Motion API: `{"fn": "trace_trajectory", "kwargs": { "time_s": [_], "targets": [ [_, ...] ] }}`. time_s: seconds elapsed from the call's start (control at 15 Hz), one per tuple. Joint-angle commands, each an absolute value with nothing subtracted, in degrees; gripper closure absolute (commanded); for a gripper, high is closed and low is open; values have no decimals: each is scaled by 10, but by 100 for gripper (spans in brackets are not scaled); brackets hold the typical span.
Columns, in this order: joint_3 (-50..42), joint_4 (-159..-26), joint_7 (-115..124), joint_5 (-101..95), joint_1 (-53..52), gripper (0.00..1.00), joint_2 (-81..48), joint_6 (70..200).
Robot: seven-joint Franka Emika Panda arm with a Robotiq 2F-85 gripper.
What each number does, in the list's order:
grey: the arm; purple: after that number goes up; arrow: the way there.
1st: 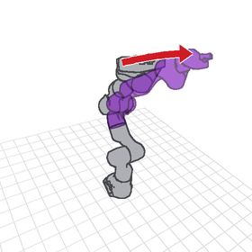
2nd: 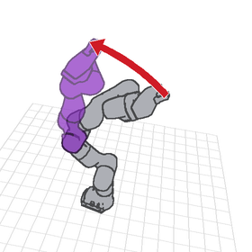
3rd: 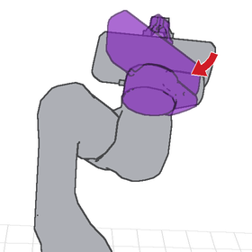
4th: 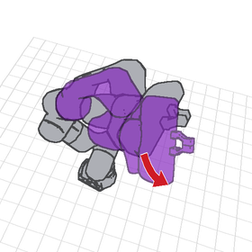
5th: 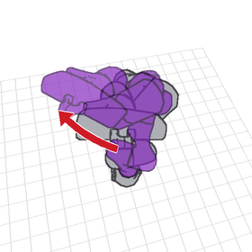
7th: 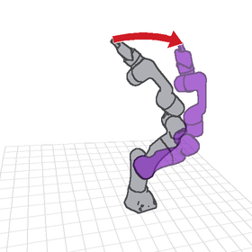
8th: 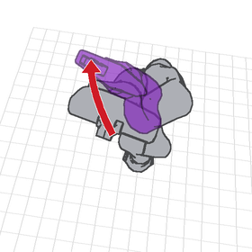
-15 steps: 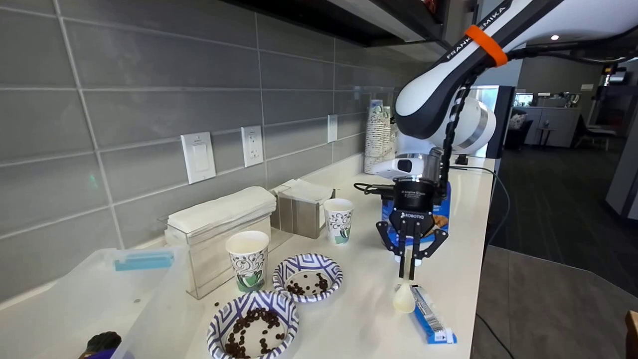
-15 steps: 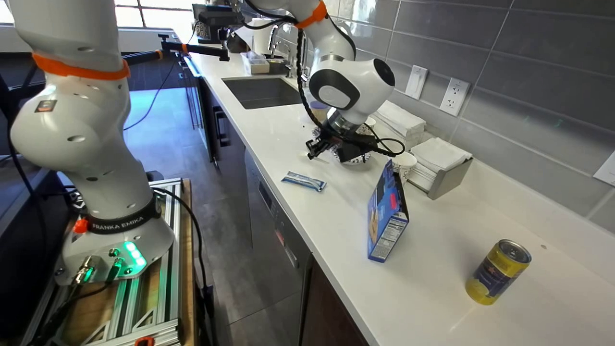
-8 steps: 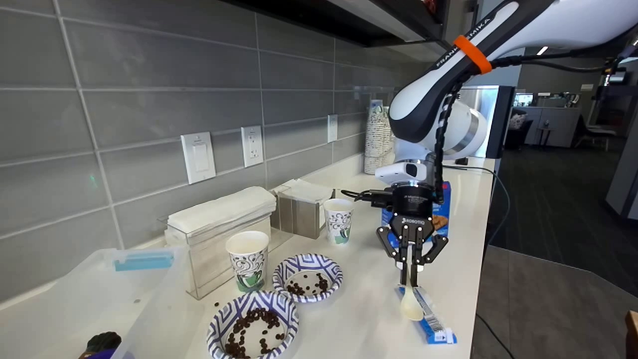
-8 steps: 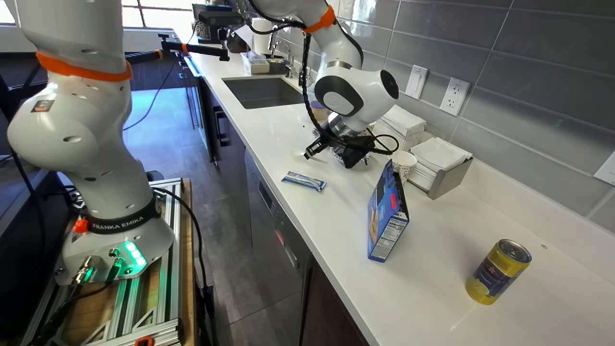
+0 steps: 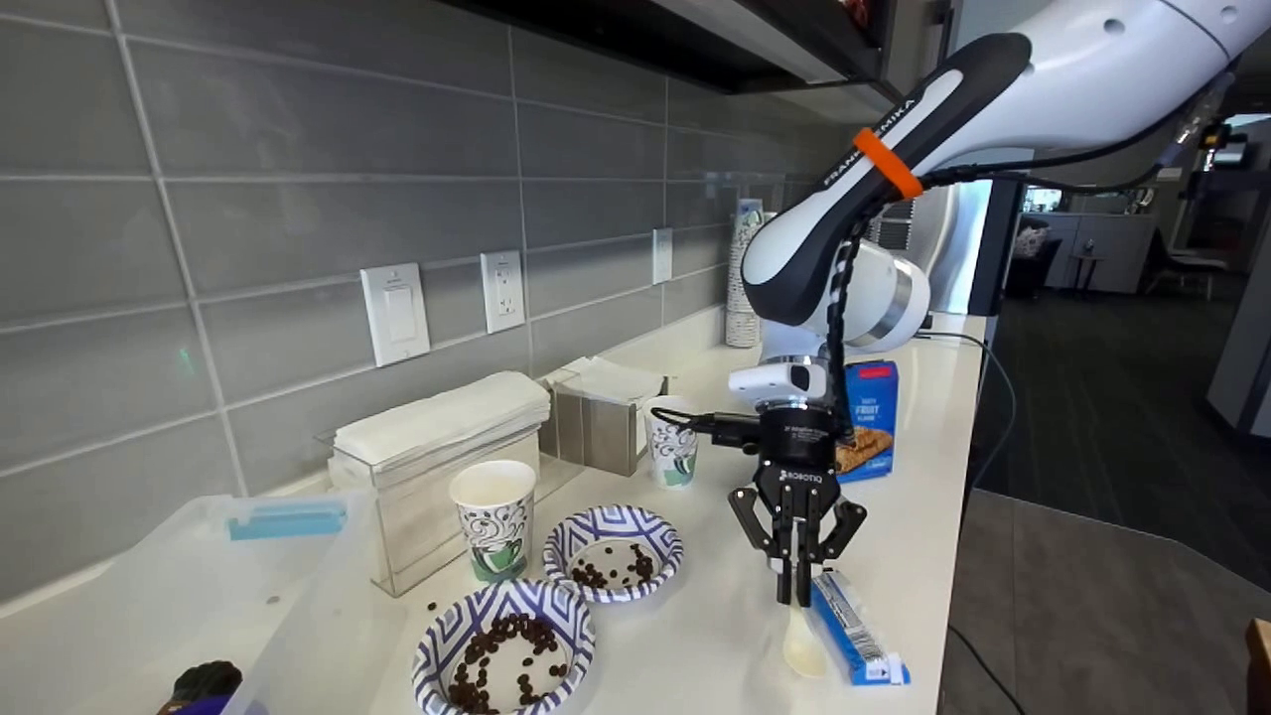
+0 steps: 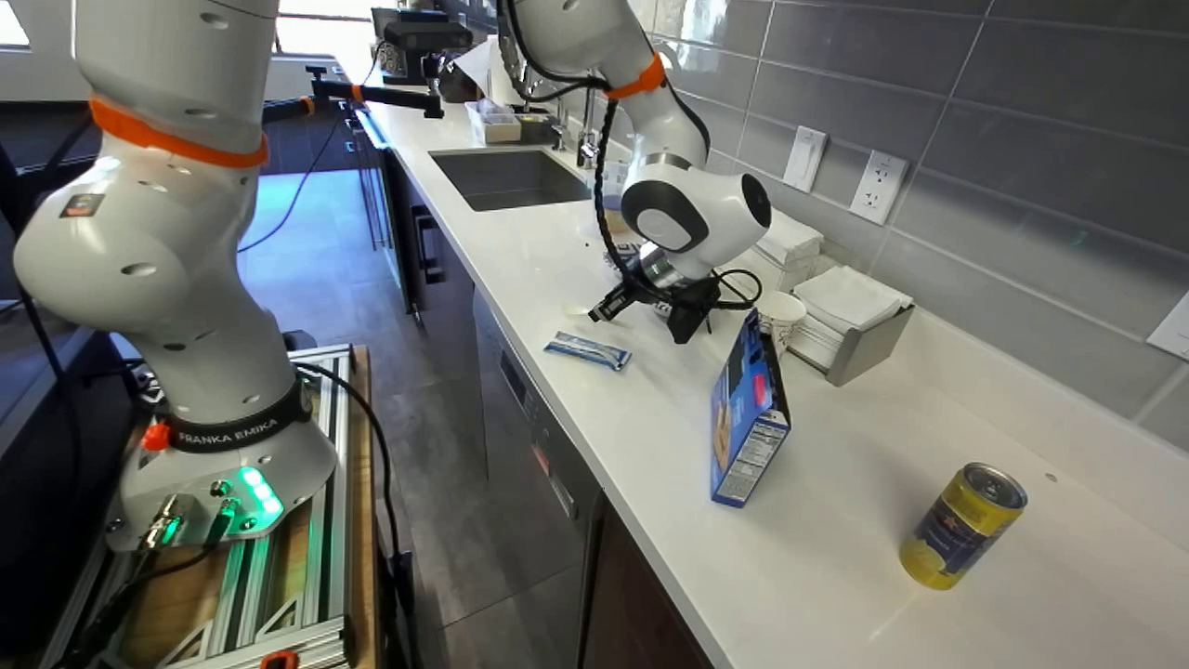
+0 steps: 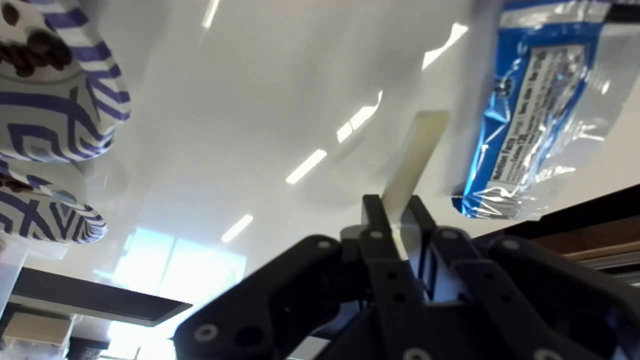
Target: Pick up the spoon, get some of the objects from the bowl on the left and put them in the bowl on the right
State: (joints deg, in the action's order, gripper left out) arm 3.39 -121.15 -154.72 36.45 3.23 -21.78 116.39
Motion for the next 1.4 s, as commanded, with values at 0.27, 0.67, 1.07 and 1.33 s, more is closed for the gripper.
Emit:
{"fn": "trace_trajectory", "kwargs": {
  "time_s": [0.27, 0.67, 1.07, 1.33],
  "targets": [
    [49, -1161, -1549, 335, 38, 47, -241, 1129],
    [42, -1194, -1470, 277, 17, 3, -138, 1168],
    [29, -1256, -1356, 256, 21, 0, -28, 1276],
    [10, -1309, -1302, 214, 21, 0, 53, 1365]
  ]
}}
